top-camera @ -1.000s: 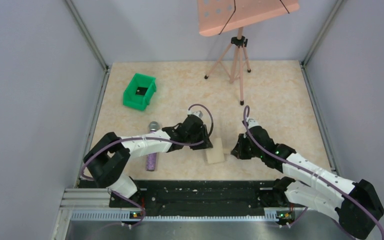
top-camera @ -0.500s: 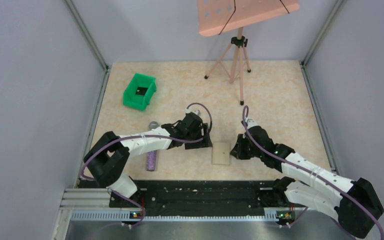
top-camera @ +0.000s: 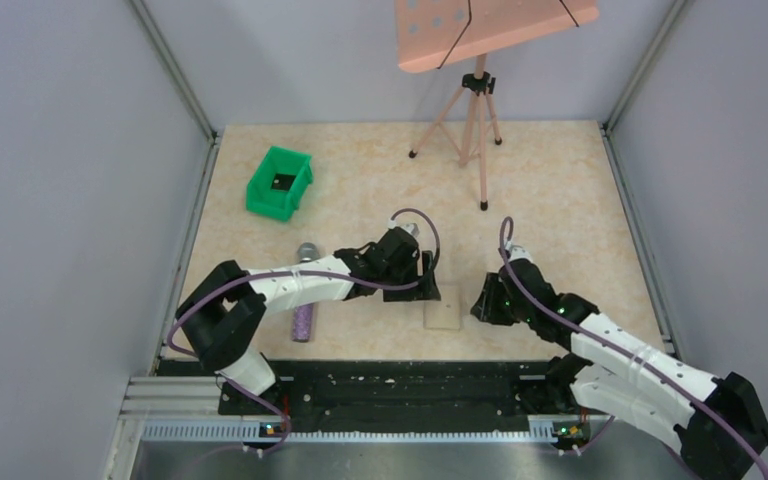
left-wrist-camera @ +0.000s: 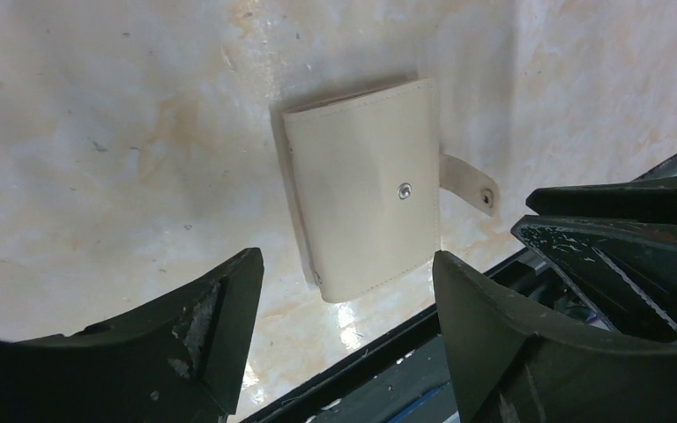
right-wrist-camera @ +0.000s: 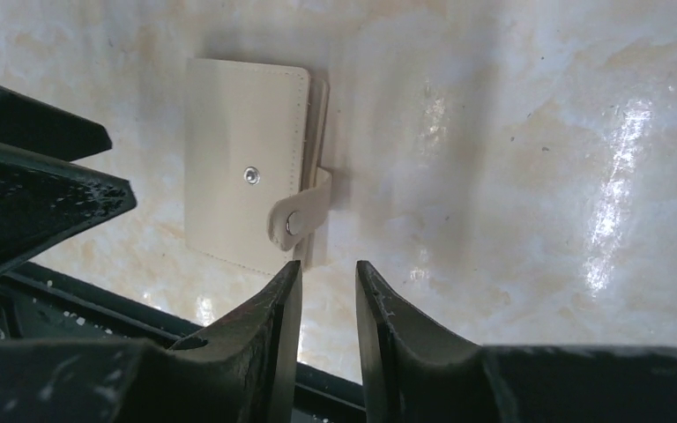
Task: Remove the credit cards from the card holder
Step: Open the card holder at the center of the board.
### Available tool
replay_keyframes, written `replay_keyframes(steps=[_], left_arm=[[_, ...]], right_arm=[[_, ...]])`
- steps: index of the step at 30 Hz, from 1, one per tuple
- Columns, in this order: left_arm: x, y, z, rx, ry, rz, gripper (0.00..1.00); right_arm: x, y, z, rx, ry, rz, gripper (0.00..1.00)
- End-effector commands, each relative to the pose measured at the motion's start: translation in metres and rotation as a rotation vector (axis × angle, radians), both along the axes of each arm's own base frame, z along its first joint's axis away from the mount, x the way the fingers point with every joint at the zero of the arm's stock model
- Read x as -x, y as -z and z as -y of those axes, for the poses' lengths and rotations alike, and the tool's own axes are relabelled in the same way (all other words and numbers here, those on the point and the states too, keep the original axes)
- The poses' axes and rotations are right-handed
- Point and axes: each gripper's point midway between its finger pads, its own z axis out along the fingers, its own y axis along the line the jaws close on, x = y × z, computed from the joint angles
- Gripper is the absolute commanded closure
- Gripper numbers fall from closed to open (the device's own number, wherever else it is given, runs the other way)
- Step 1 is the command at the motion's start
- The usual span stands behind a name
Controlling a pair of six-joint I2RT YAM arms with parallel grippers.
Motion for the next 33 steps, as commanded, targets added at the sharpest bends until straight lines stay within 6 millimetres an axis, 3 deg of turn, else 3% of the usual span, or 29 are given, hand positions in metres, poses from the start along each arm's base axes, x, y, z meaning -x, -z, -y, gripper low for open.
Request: replay_keyframes(steps=[1, 7, 13, 24, 27, 33], left_arm=[[0.001, -0.010, 0.016, 0.084, 0.036, 0.005, 0.26], [0.006, -0.009, 0.019, 0.098, 0.051, -0.001, 0.31], [0.008, -0.003, 0.019, 0.097, 0.046, -0.020, 0.37], [0.001, -0.004, -0.032, 0.020, -0.185, 0.049, 0.38], [0.002, -0.007, -0.041, 0.014, -0.206, 0.071, 0.37], [0.002, -0.009, -0.040, -0.006, -0.178, 0.078, 0.36]], right_arm=[[-0.009, -0.052, -0.009, -0.108, 0.041, 0.063, 0.71], [-0.008, -0.076, -0.016, -0.172, 0.033, 0.082, 0.76], [-0.007, -0.095, -0.045, -0.340, -0.042, 0.094, 0.83], [-0.013, -0.044, -0.064, -0.338, -0.050, -0.012, 0.86], [-0.021, -0.033, -0.060, -0.284, -0.022, -0.011, 0.86], [-0.028, -0.006, -0.039, -0.152, 0.070, -0.030, 0.86]])
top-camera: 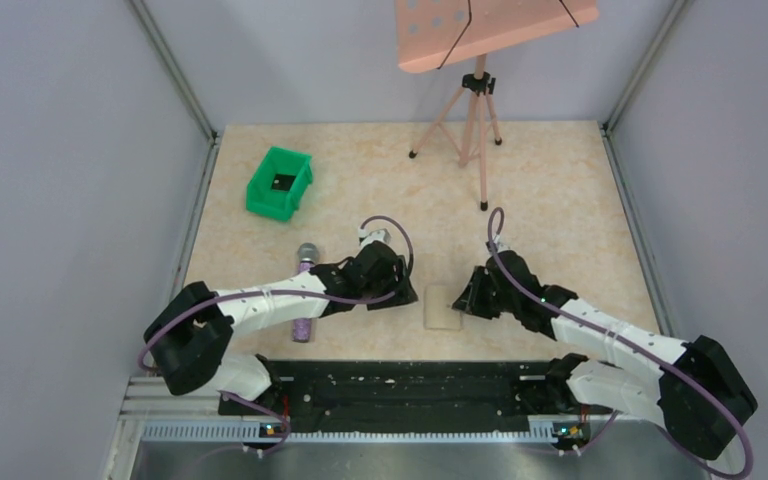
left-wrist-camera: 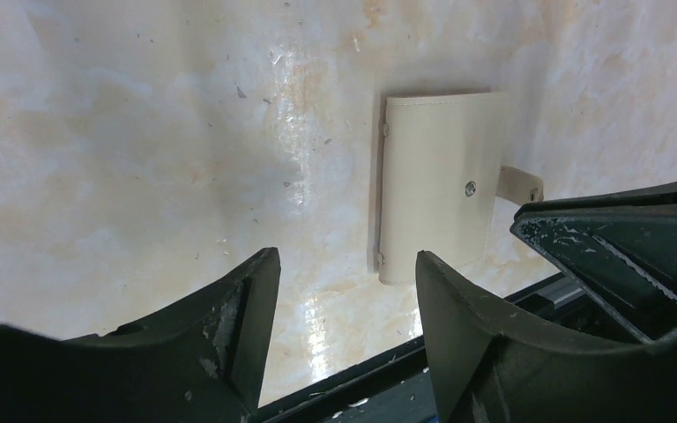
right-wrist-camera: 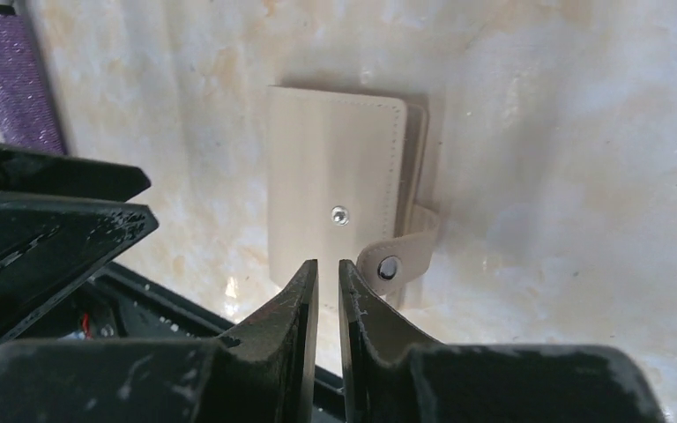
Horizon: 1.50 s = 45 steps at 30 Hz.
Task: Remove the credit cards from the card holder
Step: Open the card holder at the center of the board.
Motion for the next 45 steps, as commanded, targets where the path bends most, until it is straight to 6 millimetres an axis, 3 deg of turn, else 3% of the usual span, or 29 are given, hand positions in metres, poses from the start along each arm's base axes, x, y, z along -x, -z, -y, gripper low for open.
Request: replay_keyframes(steps=[1, 10, 18, 23, 27, 36, 39, 45], left_arm=[[-0.005, -0.006, 0.001, -0.009, -0.008, 0.031, 0.36], [-0.003, -0.008, 0.023, -0.080, 0.067, 0.066, 0.34], [0.004, -0.009, 0.046, -0.054, 0.124, 0.054, 0.33], [0.004, -0.007, 0.051, -0.146, 0.149, 0.070, 0.25], [0.005, -0.005, 0.057, -0.207, 0.156, 0.087, 0.17], [0.008, -0.003, 0.077, -0.306, 0.187, 0.099, 0.11], [0.010, 0.003, 0.080, -0.339, 0.196, 0.092, 0.06], [0.007, 0.016, 0.081, -0.397, 0.176, 0.073, 0.06]], right_arm=[[-0.018, 0.002, 0.012, 0.073, 0.076, 0.051, 0.86], [-0.016, 0.016, 0.039, 0.176, 0.146, 0.050, 0.86], [-0.009, 0.035, 0.039, 0.161, 0.138, 0.026, 0.88], [-0.002, 0.048, 0.044, 0.163, 0.155, -0.006, 0.89], [0.003, 0.052, 0.047, 0.143, 0.173, -0.016, 0.89], [0.008, 0.059, 0.052, 0.135, 0.199, -0.041, 0.91], [0.007, 0.057, 0.050, 0.119, 0.193, -0.039, 0.91], [0.005, 0.056, 0.051, 0.101, 0.206, -0.033, 0.92]])
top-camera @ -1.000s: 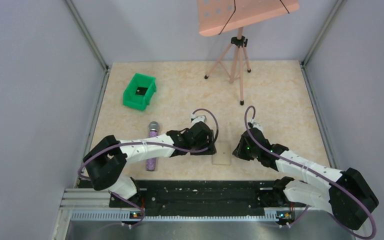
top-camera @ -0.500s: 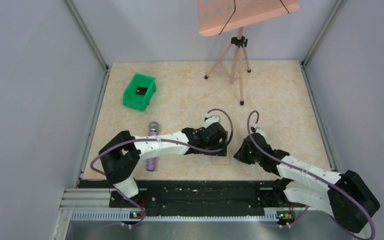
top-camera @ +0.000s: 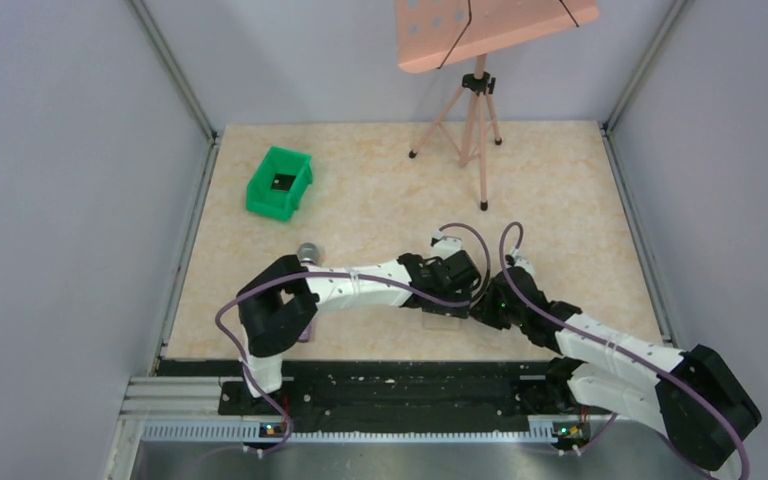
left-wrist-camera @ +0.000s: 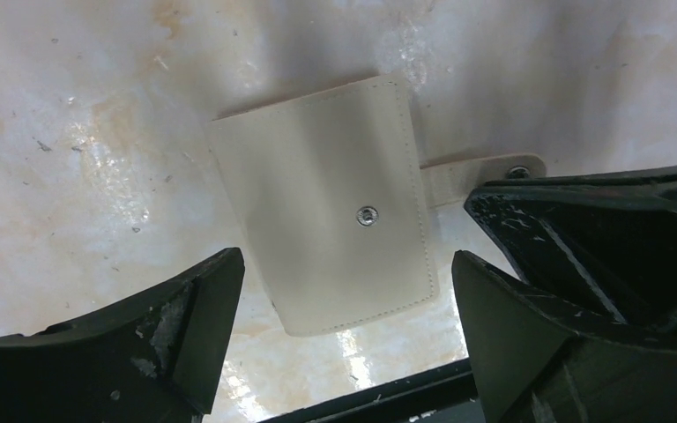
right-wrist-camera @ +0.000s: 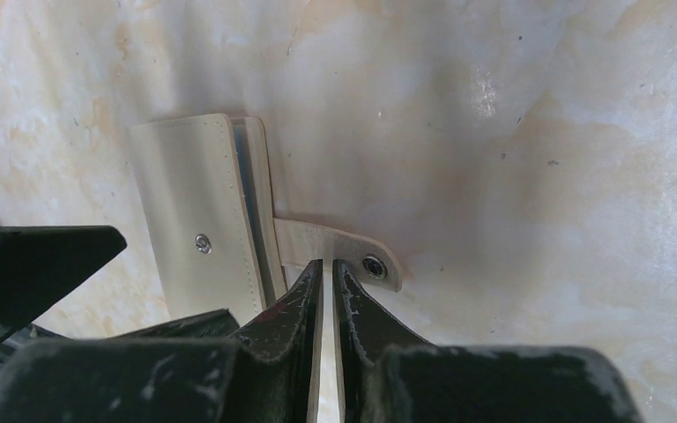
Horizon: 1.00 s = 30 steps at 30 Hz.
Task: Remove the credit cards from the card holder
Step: Open the card holder at the center of the board.
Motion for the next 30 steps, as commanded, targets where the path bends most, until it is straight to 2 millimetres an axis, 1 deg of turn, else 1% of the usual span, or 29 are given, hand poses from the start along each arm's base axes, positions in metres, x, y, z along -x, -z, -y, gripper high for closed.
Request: replay_keyframes(steps=[1, 8, 12, 14, 16, 18, 19, 20, 22, 24, 26, 28, 30], left_arm=[[-0.005, 0.002, -0.004, -0.053, -0.026, 0.020, 0.06], [-0.006, 0.015, -0.008, -0.100, -0.045, 0.007, 0.07], [-0.004, 0.017, -0.005, -0.089, -0.038, 0.006, 0.07], [-0.002, 0.018, -0.004, -0.086, -0.037, 0.003, 0.10], [-0.002, 0.018, -0.004, -0.080, -0.040, 0.002, 0.16], [-0.002, 0.013, -0.005, -0.066, -0.043, 0.011, 0.29], [-0.002, 0.012, -0.006, -0.059, -0.042, 0.017, 0.34], [-0.001, 0.007, -0.005, -0.033, -0.039, 0.018, 0.36], [0.002, 0.002, -0.003, 0.017, -0.024, 0.000, 0.40], [0.006, -0.003, 0.000, 0.073, -0.015, -0.021, 0.43], [0.008, -0.009, 0.003, 0.127, -0.015, -0.038, 0.44], [0.009, -0.015, 0.005, 0.170, -0.021, -0.046, 0.44], [0.009, -0.021, 0.003, 0.195, -0.031, -0.049, 0.41]], right_arm=[[0.008, 0.013, 0.010, 0.011, 0.024, -0.032, 0.92], [0.011, 0.016, 0.014, -0.001, 0.037, -0.030, 0.92], [0.010, 0.013, 0.013, -0.015, 0.038, -0.016, 0.92], [0.009, 0.012, 0.013, -0.017, 0.040, -0.011, 0.92], [0.008, 0.011, 0.013, -0.018, 0.036, -0.008, 0.92], [0.007, 0.009, 0.011, -0.024, 0.029, -0.003, 0.92], [0.007, 0.007, 0.008, -0.031, 0.012, 0.000, 0.93], [0.007, 0.006, 0.005, -0.035, -0.006, 0.002, 0.92], [0.009, 0.001, -0.003, -0.056, -0.054, -0.009, 0.92], [0.006, -0.013, -0.015, -0.093, -0.101, 0.009, 0.91], [0.004, -0.023, -0.021, -0.128, -0.125, 0.036, 0.88], [0.002, -0.029, -0.022, -0.142, -0.126, 0.064, 0.86], [0.000, -0.028, -0.019, -0.122, -0.117, 0.069, 0.85]])
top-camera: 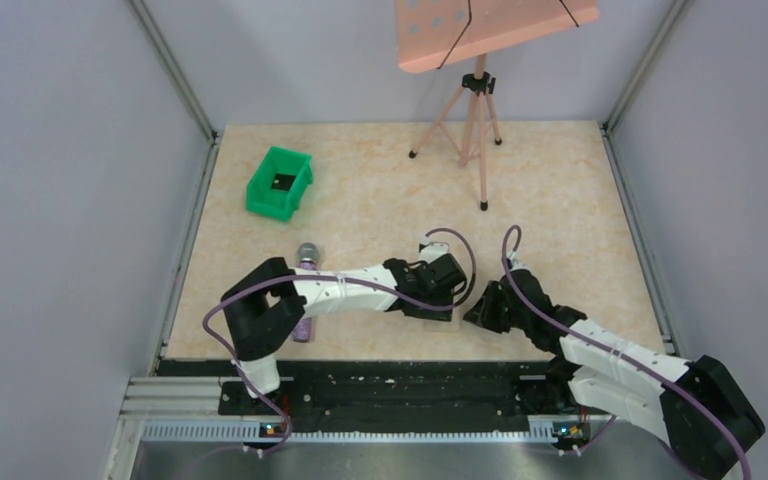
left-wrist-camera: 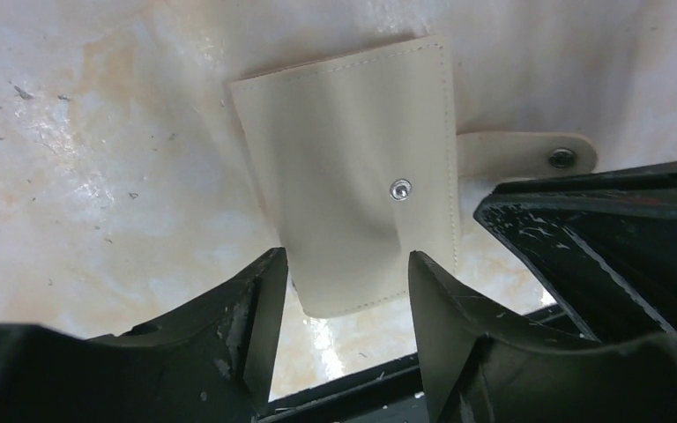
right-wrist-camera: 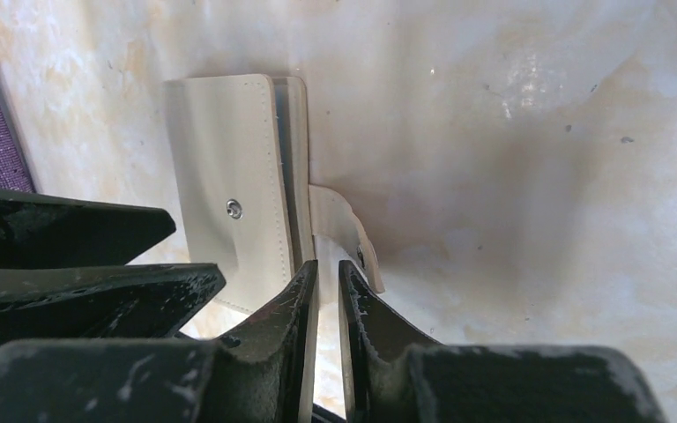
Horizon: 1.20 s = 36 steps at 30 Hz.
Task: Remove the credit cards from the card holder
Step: Open the card holder at the center of the board.
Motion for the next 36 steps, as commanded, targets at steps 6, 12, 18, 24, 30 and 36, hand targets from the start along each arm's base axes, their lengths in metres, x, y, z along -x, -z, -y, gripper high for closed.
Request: replay_keyframes(steps=[6, 12, 18, 24, 30, 36], left_arm=[[-0.013, -0.051, -0.004, 0.176, -0.066, 0.034, 0.36], [-0.022, -0.040, -0.041, 0.119, -0.139, 0.021, 0.45], [-0.018, -0.017, -0.043, 0.094, -0.112, -0.032, 0.49], [-0.014, 0.004, -0.037, 0.096, -0.091, -0.072, 0.59], [-0.010, 0.008, -0.030, 0.128, -0.064, -0.093, 0.62], [-0.005, 0.005, -0.020, 0.196, -0.041, -0.107, 0.63]], right_arm=[[-0.016, -0.018, -0.010, -0.007, -0.041, 0.055, 0.86], [-0.018, -0.020, -0.010, -0.005, -0.037, 0.061, 0.87], [-0.018, -0.019, -0.016, -0.025, -0.057, 0.056, 0.87], [-0.016, -0.022, -0.022, -0.043, -0.093, 0.052, 0.88], [-0.019, -0.038, -0.028, -0.086, -0.099, 0.085, 0.88], [-0.018, -0.053, -0.035, -0.134, -0.112, 0.098, 0.88]])
